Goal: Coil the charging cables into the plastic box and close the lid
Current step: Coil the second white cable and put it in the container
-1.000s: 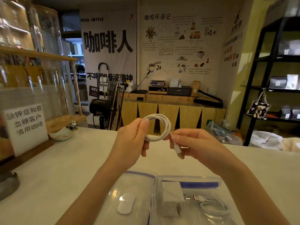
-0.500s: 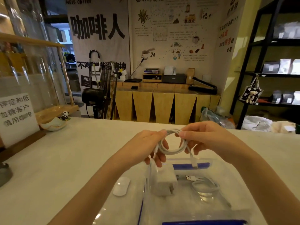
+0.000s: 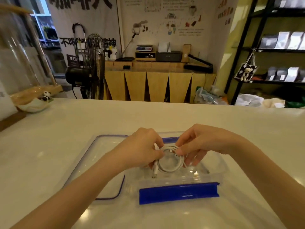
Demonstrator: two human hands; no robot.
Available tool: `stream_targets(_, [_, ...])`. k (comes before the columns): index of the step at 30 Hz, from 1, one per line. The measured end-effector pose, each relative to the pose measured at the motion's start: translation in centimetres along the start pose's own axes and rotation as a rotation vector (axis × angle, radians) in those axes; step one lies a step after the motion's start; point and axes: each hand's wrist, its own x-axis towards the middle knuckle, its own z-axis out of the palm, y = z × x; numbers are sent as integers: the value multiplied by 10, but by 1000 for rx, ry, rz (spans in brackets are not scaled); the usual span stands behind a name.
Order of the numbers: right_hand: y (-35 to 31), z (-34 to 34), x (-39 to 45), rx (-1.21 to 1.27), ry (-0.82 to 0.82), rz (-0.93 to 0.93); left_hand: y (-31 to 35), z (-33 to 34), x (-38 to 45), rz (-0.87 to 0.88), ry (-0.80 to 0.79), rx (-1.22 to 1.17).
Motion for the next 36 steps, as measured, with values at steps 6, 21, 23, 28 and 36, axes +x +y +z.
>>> stream_targets(6, [0, 4, 4, -80, -61, 41, 9, 7, -6, -37, 31, 117])
stream_targets(21, [6, 30, 14, -346, 112, 51, 1, 22, -1, 13, -124, 326])
stream_targets(23, [6, 31, 14, -367, 105, 57, 1, 21, -1, 22, -141, 314])
stream_targets(28, [7, 32, 11, -419, 152, -18, 1, 13, -3, 45, -186, 251])
stream_targets(36, [-21, 12, 7, -291, 287, -316, -38, -41, -40, 53, 103, -69])
